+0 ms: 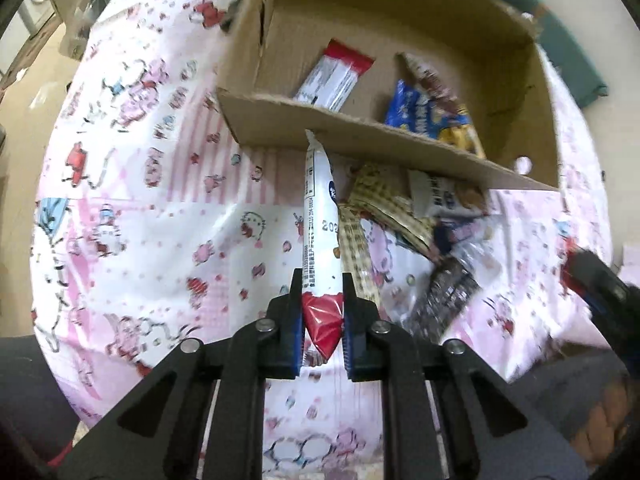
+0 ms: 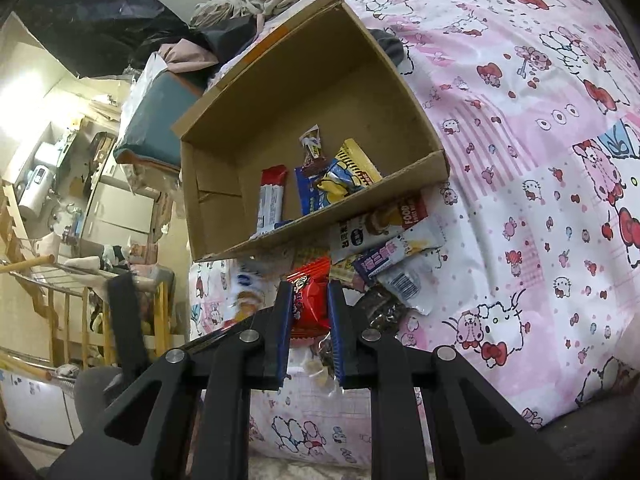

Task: Organize snacks
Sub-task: 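Lower both held snacks into the box and open both grippers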

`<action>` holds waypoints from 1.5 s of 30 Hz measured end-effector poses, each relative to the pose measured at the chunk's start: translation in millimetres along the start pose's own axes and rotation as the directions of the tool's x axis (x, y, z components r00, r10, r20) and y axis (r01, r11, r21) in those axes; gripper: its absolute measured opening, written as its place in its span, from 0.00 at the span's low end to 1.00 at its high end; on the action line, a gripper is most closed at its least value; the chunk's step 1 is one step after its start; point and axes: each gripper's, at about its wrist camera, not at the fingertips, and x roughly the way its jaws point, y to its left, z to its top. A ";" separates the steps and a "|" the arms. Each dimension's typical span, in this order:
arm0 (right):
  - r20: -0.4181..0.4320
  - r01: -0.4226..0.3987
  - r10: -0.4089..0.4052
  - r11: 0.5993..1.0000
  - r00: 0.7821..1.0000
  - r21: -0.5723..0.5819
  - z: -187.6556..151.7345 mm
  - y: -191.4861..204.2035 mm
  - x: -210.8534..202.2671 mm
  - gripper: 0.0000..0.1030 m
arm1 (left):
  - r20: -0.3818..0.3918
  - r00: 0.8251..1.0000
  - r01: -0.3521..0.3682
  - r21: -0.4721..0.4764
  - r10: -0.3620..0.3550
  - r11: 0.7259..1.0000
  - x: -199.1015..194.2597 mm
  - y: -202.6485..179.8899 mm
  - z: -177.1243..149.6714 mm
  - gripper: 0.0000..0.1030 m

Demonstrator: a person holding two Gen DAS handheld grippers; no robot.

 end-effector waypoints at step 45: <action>0.118 0.047 -0.032 0.991 0.992 -0.124 102.7 7.9 36.7 0.18 | 0.257 0.966 -0.067 0.149 0.027 0.986 -31.3 -28.9 139.2 0.12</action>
